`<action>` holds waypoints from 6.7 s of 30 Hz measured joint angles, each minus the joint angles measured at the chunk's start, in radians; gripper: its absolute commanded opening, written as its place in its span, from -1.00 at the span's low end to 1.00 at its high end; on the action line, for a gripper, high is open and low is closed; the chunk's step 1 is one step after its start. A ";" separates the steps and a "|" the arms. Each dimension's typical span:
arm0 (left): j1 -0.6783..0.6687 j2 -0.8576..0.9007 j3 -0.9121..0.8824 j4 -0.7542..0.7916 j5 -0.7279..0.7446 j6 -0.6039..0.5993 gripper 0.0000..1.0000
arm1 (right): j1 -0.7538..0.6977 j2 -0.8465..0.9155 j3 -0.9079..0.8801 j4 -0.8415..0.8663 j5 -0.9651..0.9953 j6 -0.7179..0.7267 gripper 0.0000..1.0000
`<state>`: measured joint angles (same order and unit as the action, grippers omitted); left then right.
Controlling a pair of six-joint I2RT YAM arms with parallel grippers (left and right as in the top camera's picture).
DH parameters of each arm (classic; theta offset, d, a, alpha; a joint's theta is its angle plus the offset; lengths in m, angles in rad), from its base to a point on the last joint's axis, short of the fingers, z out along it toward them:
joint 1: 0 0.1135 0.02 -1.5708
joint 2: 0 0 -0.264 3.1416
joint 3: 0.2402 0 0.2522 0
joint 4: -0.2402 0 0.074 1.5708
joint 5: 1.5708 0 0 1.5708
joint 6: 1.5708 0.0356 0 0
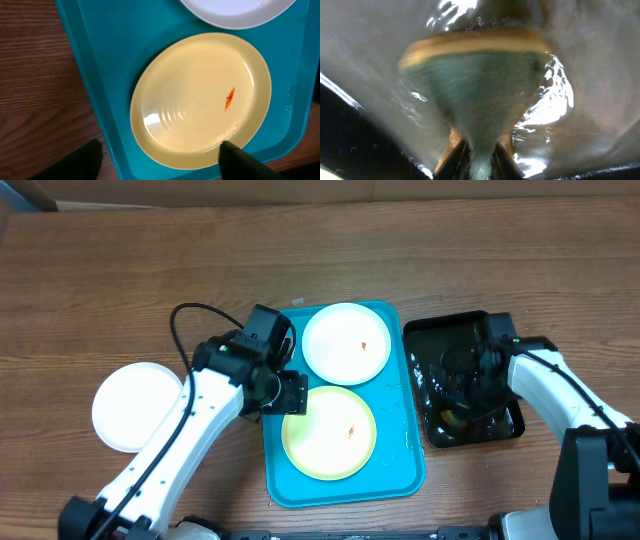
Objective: Clean dirty plates on tray and stack at the side
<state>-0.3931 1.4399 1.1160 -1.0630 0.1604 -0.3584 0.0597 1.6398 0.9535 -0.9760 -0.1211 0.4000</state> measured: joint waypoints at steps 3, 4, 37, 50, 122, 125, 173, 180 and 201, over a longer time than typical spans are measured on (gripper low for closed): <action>0.000 -0.020 0.002 -0.003 -0.018 0.002 0.64 | 0.000 -0.005 0.053 -0.031 0.004 -0.005 -0.08; 0.000 -0.020 0.002 -0.003 -0.021 0.002 0.64 | 0.001 -0.008 0.062 -0.031 0.012 -0.008 -0.08; 0.000 0.010 -0.362 0.433 0.043 0.000 0.04 | 0.002 -0.010 -0.068 0.193 0.101 0.070 -0.92; 0.000 0.010 -0.430 0.436 0.039 0.007 -0.74 | 0.002 -0.039 0.001 0.020 0.098 0.032 -0.92; -0.011 0.010 -0.436 0.435 0.097 -0.280 -0.92 | 0.672 0.078 0.114 -0.088 0.506 0.473 -0.93; -0.011 0.010 -0.436 0.435 0.090 -0.280 -0.92 | 0.672 -0.007 0.143 -0.088 0.501 0.434 -0.93; -0.267 0.136 -0.323 0.557 0.090 -0.141 -0.92 | -0.020 -0.546 0.124 -0.085 -0.127 -0.008 0.23; -0.267 0.136 -0.248 0.422 0.072 -0.128 -0.92 | -0.020 -0.658 0.124 -0.103 -0.138 -0.008 0.29; -0.268 0.314 -0.140 0.438 -0.044 0.152 -0.63 | -0.020 -0.676 0.124 -0.130 -0.142 0.000 0.31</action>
<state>-0.6609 1.7538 0.9756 -0.6254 0.1162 -0.2066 0.0399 0.9642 1.0771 -1.1057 -0.2630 0.3996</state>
